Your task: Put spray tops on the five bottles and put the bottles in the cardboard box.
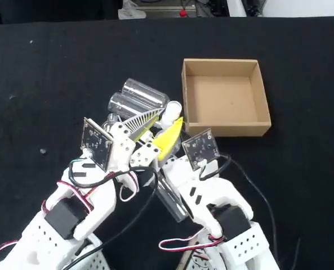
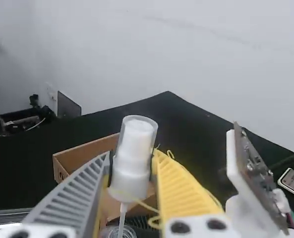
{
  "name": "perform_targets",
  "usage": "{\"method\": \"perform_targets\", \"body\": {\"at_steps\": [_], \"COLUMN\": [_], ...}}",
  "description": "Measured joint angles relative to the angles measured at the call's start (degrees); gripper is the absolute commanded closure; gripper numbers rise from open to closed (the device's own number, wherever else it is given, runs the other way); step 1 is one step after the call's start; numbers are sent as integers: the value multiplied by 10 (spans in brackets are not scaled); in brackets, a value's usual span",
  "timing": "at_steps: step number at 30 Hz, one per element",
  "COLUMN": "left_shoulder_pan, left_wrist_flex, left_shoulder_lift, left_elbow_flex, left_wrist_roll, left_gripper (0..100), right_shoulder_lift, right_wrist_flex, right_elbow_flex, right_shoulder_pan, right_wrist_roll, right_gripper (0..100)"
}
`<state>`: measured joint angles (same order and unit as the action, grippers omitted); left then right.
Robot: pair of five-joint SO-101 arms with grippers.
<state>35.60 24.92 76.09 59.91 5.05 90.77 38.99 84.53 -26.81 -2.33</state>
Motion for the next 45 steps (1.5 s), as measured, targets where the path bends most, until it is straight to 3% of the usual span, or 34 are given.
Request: {"method": "perform_targets", "body": {"at_steps": [8, 13, 33, 39, 45], "left_shoulder_pan": [-18, -25, -62, -51, 7], "left_wrist_flex": [0, 2, 25, 106, 170], "left_shoulder_lift": [0, 0, 0, 0, 1], "left_elbow_flex": [11, 11, 20, -11, -43], "left_wrist_roll": [1, 1, 25, 21, -74], "left_gripper": [940, 775, 770, 770, 770], "right_shoulder_lift": [0, 0, 0, 0, 0], "right_wrist_flex": [0, 0, 0, 0, 0], "right_elbow_flex": [0, 0, 0, 0, 0], "right_shoulder_pan": [-1, -1, -1, -1, -1], "right_wrist_roll": [0, 0, 1, 1, 1], "right_gripper": [971, 971, 971, 971, 971]}}
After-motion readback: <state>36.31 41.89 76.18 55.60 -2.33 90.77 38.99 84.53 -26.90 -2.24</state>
